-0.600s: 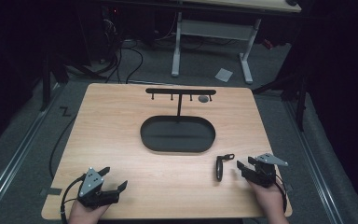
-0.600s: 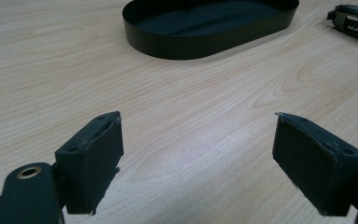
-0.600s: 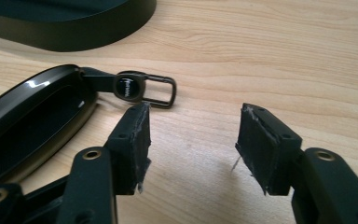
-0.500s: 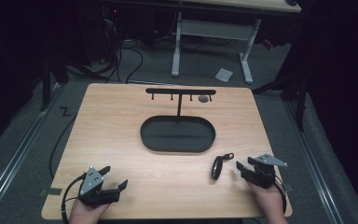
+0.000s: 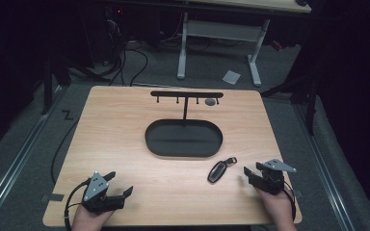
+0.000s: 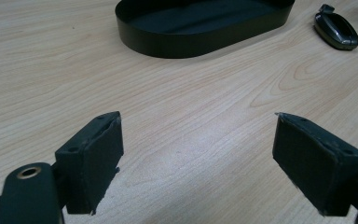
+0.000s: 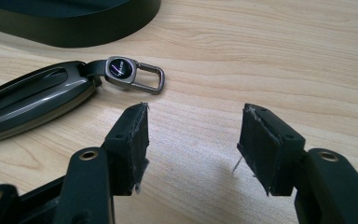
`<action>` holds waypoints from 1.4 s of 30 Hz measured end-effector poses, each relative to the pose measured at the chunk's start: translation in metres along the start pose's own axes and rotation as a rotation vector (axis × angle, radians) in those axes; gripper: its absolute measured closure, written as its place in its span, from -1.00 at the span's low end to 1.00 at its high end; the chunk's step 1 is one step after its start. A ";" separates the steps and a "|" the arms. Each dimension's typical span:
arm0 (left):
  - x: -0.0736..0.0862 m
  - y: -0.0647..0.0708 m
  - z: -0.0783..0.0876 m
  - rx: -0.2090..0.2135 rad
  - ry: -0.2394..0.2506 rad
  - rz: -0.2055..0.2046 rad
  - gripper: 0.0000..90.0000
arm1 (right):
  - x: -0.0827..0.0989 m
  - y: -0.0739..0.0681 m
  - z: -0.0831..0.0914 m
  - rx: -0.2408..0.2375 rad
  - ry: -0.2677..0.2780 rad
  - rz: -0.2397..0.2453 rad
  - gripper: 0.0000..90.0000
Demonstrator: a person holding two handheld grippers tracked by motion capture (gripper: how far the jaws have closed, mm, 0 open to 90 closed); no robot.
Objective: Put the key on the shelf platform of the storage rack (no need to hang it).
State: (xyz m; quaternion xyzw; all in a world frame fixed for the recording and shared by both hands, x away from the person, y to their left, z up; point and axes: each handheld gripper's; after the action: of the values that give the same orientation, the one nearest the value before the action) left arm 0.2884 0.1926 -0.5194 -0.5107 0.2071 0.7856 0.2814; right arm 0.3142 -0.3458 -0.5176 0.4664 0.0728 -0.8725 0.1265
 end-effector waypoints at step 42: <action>-0.005 0.007 -0.008 0.035 -0.001 -0.033 -0.62 | -0.007 -0.099 -0.014 -0.187 -0.042 0.262 0.96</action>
State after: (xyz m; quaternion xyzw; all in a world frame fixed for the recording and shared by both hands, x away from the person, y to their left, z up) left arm 0.2903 0.1812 -0.5177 -0.5086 0.2123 0.7774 0.3031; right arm 0.3008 -0.2467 -0.5186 0.4397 0.0898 -0.8475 0.2835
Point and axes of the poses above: each handheld gripper's, and its own axes: z roughly backward along the jaws, x roughly out of its underside, y roughly to its right, and after that the axes turned 5 degrees about y, right-handed
